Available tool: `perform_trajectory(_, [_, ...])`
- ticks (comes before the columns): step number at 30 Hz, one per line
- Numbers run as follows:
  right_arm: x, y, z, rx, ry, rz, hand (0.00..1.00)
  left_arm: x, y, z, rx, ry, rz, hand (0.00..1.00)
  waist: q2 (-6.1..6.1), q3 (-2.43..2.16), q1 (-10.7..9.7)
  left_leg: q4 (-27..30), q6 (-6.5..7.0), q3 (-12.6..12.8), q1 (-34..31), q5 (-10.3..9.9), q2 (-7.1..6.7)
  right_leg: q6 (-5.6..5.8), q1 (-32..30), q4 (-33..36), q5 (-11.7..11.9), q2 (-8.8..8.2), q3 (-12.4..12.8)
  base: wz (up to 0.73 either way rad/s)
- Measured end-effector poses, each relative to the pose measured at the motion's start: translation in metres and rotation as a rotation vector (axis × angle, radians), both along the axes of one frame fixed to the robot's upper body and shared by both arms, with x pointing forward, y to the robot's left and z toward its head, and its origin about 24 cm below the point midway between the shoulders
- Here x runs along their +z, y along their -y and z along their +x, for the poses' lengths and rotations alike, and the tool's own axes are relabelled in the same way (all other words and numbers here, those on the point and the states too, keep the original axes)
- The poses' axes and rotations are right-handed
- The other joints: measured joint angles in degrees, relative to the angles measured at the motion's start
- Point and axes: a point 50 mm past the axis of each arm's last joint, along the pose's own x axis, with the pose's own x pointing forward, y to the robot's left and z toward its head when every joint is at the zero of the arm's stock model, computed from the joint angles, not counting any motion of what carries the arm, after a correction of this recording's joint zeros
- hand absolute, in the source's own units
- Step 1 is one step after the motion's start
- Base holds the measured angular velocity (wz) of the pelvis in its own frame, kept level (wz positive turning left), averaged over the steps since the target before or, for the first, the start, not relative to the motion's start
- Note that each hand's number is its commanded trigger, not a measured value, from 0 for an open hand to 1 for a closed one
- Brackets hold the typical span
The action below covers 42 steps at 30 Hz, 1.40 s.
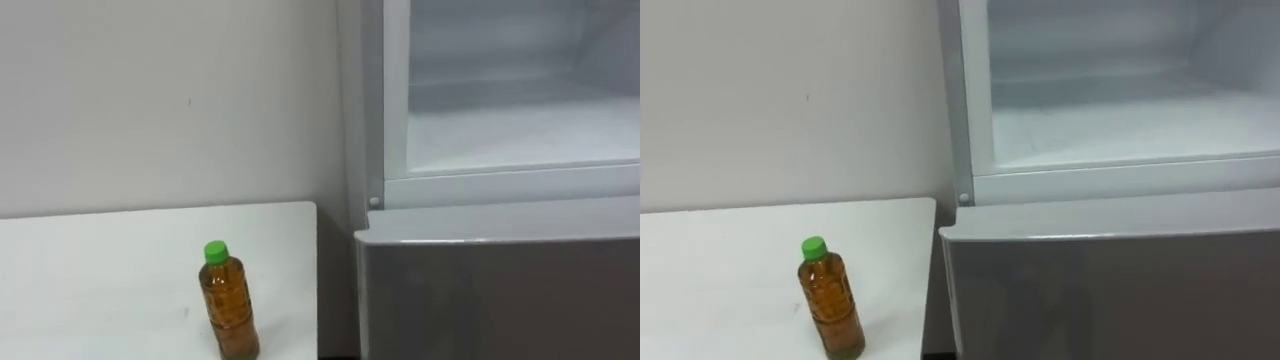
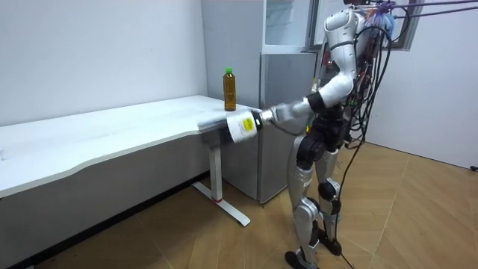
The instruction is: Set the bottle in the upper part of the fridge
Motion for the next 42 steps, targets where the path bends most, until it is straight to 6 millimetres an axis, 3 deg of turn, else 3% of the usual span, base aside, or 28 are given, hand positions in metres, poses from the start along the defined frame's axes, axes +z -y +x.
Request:
perform_trajectory(2, [0.000, -0.001, -0.001, 0.000, -0.004, 0.002, 0.00, -0.030, 0.012, -0.022, -0.014, -0.151, -0.079, 0.00, -1.04, 0.15, 0.32, -0.02, 0.00, 0.00, 0.18, -0.02, -0.04, 0.04, 0.44, -0.02, -0.10, -0.06, -0.14, 0.06])
perform_trajectory(7, [0.000, -0.001, 0.001, 0.012, 0.000, 0.006, 0.00, -0.072, 0.029, -0.081, -0.017, -0.462, -0.202, 0.00, -1.32, 0.10, 0.06, 0.03, 0.04, -0.07, 0.12, -0.06, -0.06, 0.06, 0.36, 0.04, -0.11, -0.14, -0.48, 0.02])
perform_trajectory(10, [0.000, -0.001, -0.001, 0.025, -0.014, 0.006, 0.00, -0.085, 0.035, -0.117, 0.008, -0.634, -0.258, 0.00, -1.18, 0.21, 0.03, 0.06, 0.14, 0.05, 0.16, -0.13, 0.00, 0.07, 0.38, 0.04, -0.13, -0.14, -0.45, 0.00])
perform_trajectory(16, [-0.001, -0.001, -0.004, 0.023, -0.030, 0.003, 0.00, -0.094, 0.045, -0.150, -0.026, -0.852, -0.321, 0.00, -0.43, 0.24, -0.58, 0.05, 0.19, 0.27, 0.24, -0.17, 0.11, 0.06, 0.46, 0.25, -0.21, -0.16, -0.40, 0.01])
perform_trajectory(19, [-0.001, -0.002, -0.004, 0.031, -0.032, 0.005, 0.00, -0.097, 0.051, -0.153, -0.102, -0.921, -0.334, 0.00, -0.42, 0.23, -1.46, 0.05, 0.19, 0.80, 0.29, -0.18, 0.22, 0.05, 0.42, 0.36, -0.21, -0.17, 0.10, -0.05])
perform_trajectory(23, [-0.002, -0.003, 0.000, 0.037, -0.031, 0.012, 0.00, -0.102, 0.058, -0.140, -0.257, -0.980, -0.316, 0.00, -0.40, 0.22, -2.89, 0.11, 0.20, 1.73, 0.30, -0.17, 0.25, 0.08, 0.33, 0.70, -0.23, -0.16, 0.33, -0.02])
perform_trajectory(30, [-0.003, -0.007, 0.007, 0.023, -0.012, 0.028, 0.00, -0.108, 0.067, -0.096, -0.530, -1.004, -0.252, 0.00, -0.64, 0.23, -4.92, 0.38, 0.21, 3.48, 0.22, -0.18, 0.24, 0.17, -0.81, 2.11, -0.98, -0.53, 1.50, -0.08])
perform_trajectory(37, [-0.003, -0.010, 0.014, 0.021, 0.005, 0.039, 0.00, -0.108, 0.070, -0.080, -0.578, -0.975, -0.254, 0.00, -1.15, 0.21, -6.15, 1.04, 0.25, 5.02, -0.28, -0.21, 0.21, 0.24, -1.25, 2.11, -1.04, -0.72, 1.73, -0.06])
perform_trajectory(42, [-0.003, -0.011, 0.014, 0.023, 0.008, 0.043, 0.00, -0.108, 0.068, -0.084, -0.573, -0.978, -0.270, 0.00, -1.64, 0.00, -5.88, 1.01, 0.25, 4.98, -0.53, -0.21, 0.21, 0.22, -1.80, 2.27, -1.02, -0.72, 1.71, 0.02])
